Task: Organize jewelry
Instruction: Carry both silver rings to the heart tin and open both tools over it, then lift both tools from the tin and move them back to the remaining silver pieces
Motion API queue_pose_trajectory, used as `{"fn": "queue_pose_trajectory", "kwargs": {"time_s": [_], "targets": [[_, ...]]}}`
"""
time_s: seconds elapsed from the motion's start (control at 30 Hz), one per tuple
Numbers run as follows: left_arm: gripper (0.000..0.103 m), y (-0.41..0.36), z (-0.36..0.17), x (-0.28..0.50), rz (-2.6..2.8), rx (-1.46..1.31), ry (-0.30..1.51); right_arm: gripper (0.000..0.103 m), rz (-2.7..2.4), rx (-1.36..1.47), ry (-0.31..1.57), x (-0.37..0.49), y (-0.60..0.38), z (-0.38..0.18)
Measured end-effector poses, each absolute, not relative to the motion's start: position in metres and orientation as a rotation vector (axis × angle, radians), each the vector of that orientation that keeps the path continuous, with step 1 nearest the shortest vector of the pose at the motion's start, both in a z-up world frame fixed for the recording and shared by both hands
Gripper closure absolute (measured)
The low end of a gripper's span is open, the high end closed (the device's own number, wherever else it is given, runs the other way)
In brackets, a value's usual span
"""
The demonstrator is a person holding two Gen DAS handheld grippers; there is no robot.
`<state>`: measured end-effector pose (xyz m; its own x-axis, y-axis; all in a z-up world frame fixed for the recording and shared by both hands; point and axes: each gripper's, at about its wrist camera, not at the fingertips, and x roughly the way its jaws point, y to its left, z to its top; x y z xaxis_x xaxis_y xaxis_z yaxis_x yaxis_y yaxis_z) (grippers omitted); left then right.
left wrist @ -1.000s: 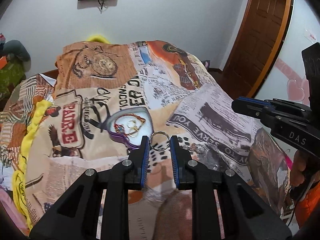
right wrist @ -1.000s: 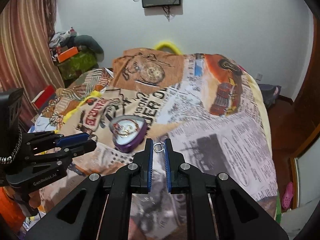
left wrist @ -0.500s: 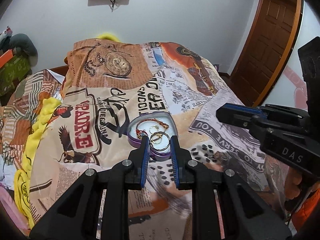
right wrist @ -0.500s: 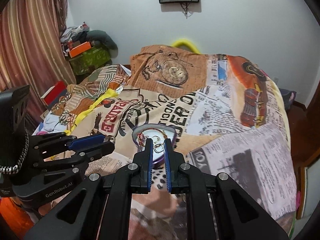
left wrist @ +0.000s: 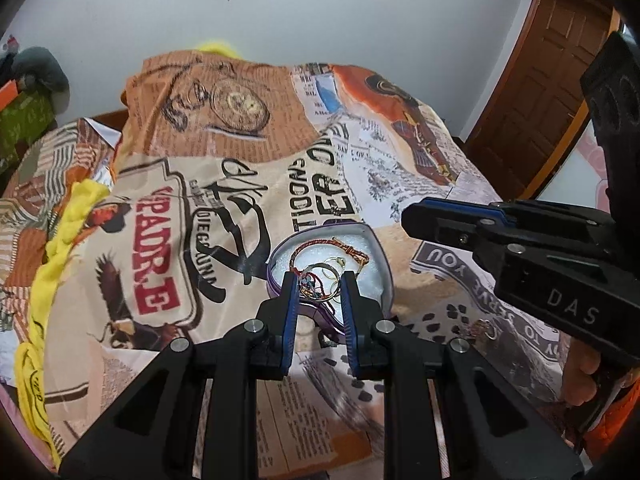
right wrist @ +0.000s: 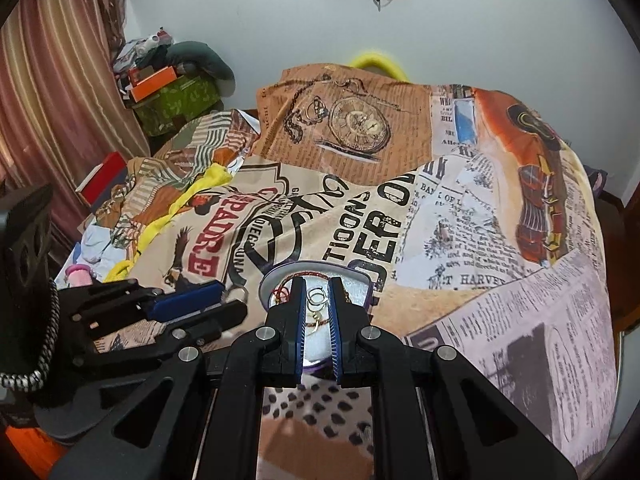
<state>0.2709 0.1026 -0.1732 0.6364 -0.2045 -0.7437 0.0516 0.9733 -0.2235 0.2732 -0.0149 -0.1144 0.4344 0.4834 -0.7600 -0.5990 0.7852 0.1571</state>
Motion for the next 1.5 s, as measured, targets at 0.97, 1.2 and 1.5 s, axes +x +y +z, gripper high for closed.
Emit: {"fn": "queue_pose_trajectory", "kwargs": {"time_s": [0.97, 1.2, 1.5], "targets": [[0.083, 0.089, -0.2, 0.297, -0.176, -0.142, 0.928, 0.09, 0.678, -0.106, 1.106, 0.314, -0.003, -0.159], [0.083, 0.091, -0.183, 0.284, -0.161, -0.138, 0.904, 0.086, 0.663, -0.116, 1.075, 0.305, -0.008, -0.145], [0.083, 0.088, -0.146, 0.259, -0.135, -0.12, 0.856, 0.086, 0.636, -0.137, 0.971, 0.274, -0.028, -0.108]]}}
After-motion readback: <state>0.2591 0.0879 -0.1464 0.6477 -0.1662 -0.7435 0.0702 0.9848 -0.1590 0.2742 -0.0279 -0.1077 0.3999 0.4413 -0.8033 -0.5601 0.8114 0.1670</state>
